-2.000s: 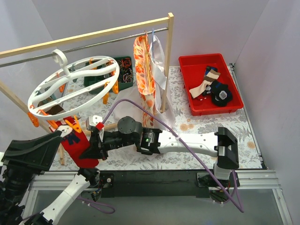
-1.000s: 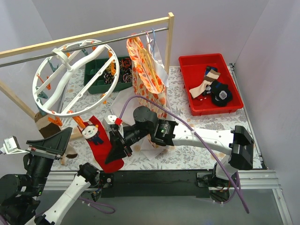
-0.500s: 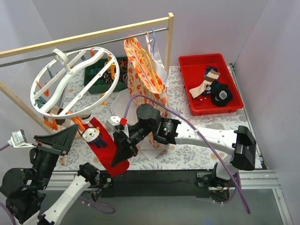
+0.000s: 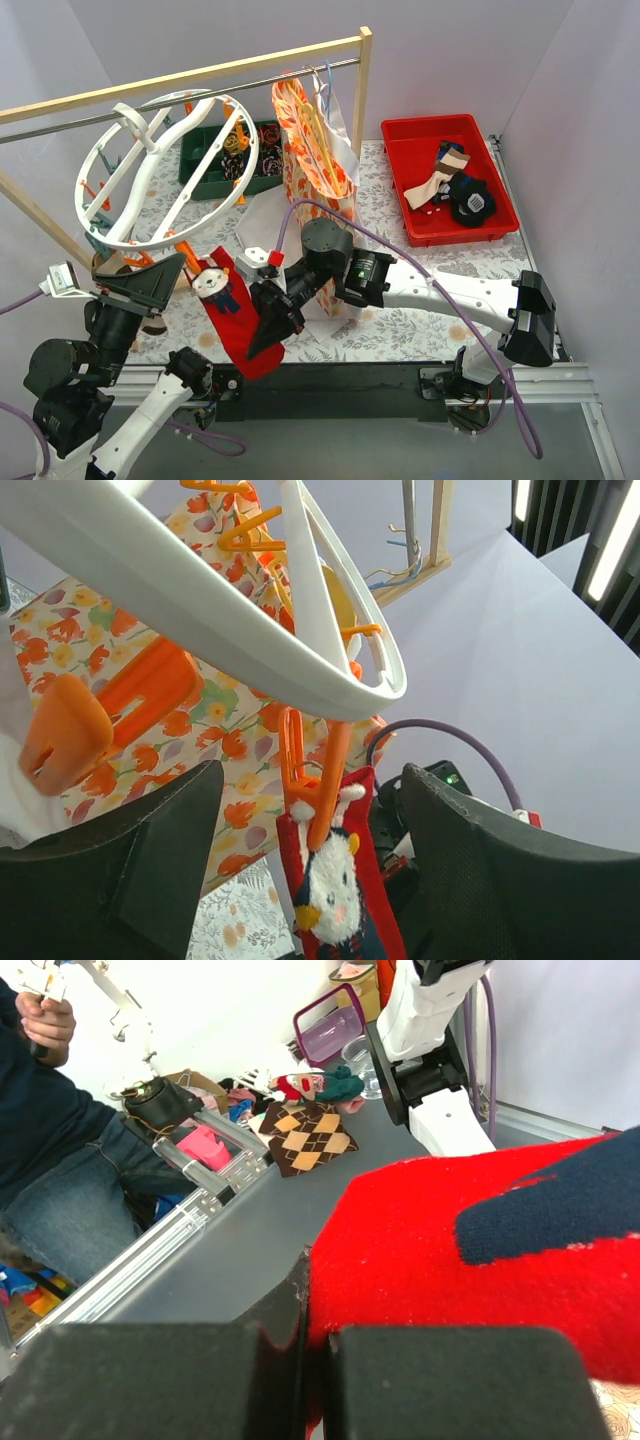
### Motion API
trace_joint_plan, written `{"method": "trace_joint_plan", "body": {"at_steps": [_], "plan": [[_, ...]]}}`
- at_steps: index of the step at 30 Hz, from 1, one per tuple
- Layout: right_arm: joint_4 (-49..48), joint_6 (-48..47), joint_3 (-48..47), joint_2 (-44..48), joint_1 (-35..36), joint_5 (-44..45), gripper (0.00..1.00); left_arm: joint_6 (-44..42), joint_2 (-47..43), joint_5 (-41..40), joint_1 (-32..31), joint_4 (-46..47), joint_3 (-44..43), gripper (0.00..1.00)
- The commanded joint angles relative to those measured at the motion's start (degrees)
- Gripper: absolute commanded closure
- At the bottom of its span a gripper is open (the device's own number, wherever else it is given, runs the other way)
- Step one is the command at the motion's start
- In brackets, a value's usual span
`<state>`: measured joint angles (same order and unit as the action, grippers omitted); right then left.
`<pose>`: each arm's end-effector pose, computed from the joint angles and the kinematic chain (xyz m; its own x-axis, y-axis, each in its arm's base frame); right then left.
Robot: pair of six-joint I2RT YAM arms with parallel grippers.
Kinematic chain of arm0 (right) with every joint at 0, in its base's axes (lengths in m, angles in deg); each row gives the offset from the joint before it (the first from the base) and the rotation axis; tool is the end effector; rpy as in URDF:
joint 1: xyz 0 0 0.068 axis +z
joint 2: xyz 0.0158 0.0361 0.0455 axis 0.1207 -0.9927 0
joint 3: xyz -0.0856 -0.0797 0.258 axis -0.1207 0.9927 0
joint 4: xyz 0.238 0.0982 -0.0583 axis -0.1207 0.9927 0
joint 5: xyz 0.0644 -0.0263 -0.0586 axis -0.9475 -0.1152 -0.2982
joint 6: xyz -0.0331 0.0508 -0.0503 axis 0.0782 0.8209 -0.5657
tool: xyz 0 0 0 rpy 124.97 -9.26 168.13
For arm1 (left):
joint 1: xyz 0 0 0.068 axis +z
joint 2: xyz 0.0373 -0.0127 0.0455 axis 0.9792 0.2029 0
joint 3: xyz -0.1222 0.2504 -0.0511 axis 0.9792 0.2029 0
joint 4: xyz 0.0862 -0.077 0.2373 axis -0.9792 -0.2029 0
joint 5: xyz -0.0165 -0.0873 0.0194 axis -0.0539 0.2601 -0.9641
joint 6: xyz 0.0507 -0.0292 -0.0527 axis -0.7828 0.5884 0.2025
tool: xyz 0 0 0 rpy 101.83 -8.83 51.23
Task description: Remove the socks clipped to the hanger
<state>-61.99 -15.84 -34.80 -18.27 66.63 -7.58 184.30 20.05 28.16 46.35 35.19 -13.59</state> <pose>0.0483 0.3731 0.4138 -0.1749 -0.1062 -0.9789 -0.6870 -0.6990 0.1985 0.0111 0.0099 0.4157 -0.3601 -0.9224 0.1398 0.1626 -0.2096 -0.9642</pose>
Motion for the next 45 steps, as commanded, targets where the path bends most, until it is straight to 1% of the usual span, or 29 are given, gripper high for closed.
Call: {"method": "trace_joint_plan", "body": {"at_steps": [1, 10, 12, 14, 22, 24, 26, 27, 29, 30, 33, 34, 35, 38, 39, 40, 41, 42, 43, 44, 45], "plan": [[-0.16, 0.78, 0.04, 2.62, -0.08, -1.79, 0.99, 1.11, 3.6, 0.65, 0.39, 0.77, -0.32, 0.32], [0.1, 1.13, 0.48, 2.44, -0.08, -2.05, 0.99, -0.03, 2.28, 2.14, 0.39, 6.22, 1.97, 0.43], [0.1, 1.22, 0.57, 2.62, -0.08, -2.05, 0.99, -0.64, 2.98, 2.75, 0.3, 6.92, 1.88, 0.44], [0.1, 1.22, 0.92, 2.53, -0.08, -2.05, 0.99, -1.08, 4.03, 3.02, 0.39, 7.01, 1.27, 0.48], [0.01, 1.66, 1.01, 2.88, -0.08, -1.96, 0.99, -0.83, 5.09, 3.29, 0.39, 6.66, 1.44, 0.49], [0.1, 1.75, 0.92, 2.97, -0.08, -1.96, 0.99, -0.56, 5.18, 3.29, 0.39, 7.18, 1.97, 0.51], [0.1, 1.66, 1.01, 3.15, -0.08, -2.05, 0.99, -0.38, 5.27, 3.55, 0.39, 7.62, 2.49, 0.59], [0.19, 1.66, 1.18, 3.23, -0.08, -2.05, 0.99, -0.12, 5.35, 3.46, 0.39, 7.89, 2.5, 0.67], [0.1, 1.75, 1.62, 3.5, -0.08, -2.05, 0.99, -0.12, 5.62, 3.2, 0.39, 7.98, 2.5, 0.76], [0.19, 1.75, 1.88, 3.59, -0.08, -1.96, 0.99, -0.12, 5.71, 3.02, 0.39, 7.98, 2.32, 0.83], [0.89, 1.57, 3.64, 4.38, -0.08, -1.18, 0.99, -0.65, 6.06, 2.76, 0.39, 7.98, 2.06, 0.96], [1.59, 1.31, 4.69, 4.64, -0.08, -0.82, 0.99, -1.0, 6.06, 2.76, 0.39, 7.98, 1.88, 1.0], [2.55, 0.7, 5.04, 5.25, -0.08, -0.38, 0.99, -1.61, 6.49, 2.85, 0.39, 7.8, 1.44, 1.0], [10.62, -3.69, 6.01, 6.92, -0.08, 3.74, 0.99, -2.67, 7.02, 2.76, 0.39, 7.01, 0.56, 1.0], [13.78, -5.18, 6.1, 7.45, -0.08, 7.58, 0.99, -3.19, 7.11, 2.59, 0.39, 6.4, 0.04, 1.0], [19.55, -8.33, 6.1, 8.06, -0.08, 9.79, 0.99, -3.55, 7.11, 2.15, 0.39, 6.13, -0.23, 1.0], [22.66, -9.75, 6.28, 9.64, -0.08, 12.17, 0.99, -3.81, 7.29, 2.06, 0.39, 5.87, -0.4, 1.0], [25.21, -10.98, 6.37, 10.61, -0.08, 17.67, 0.99, -4.42, 7.29, 1.88, 0.39, 5.52, -0.84, 1.0], [29.59, -12.74, 6.71, 11.58, -0.08, 20.6, 0.99, -4.69, 7.38, 1.62, 0.39, 5.34, -0.93, 1.0], [31.2, -13.36, 6.98, 13.85, -0.08, 23.58, 0.99, -4.78, 7.38, 1.44, 0.39, 5.08, -1.11, 1.0], [32.52, -13.89, 7.85, 15.18, -0.08, 29.36, 0.99, -5.13, 7.46, 1.35, 0.39, 4.9, -1.28, 1.0]]}}
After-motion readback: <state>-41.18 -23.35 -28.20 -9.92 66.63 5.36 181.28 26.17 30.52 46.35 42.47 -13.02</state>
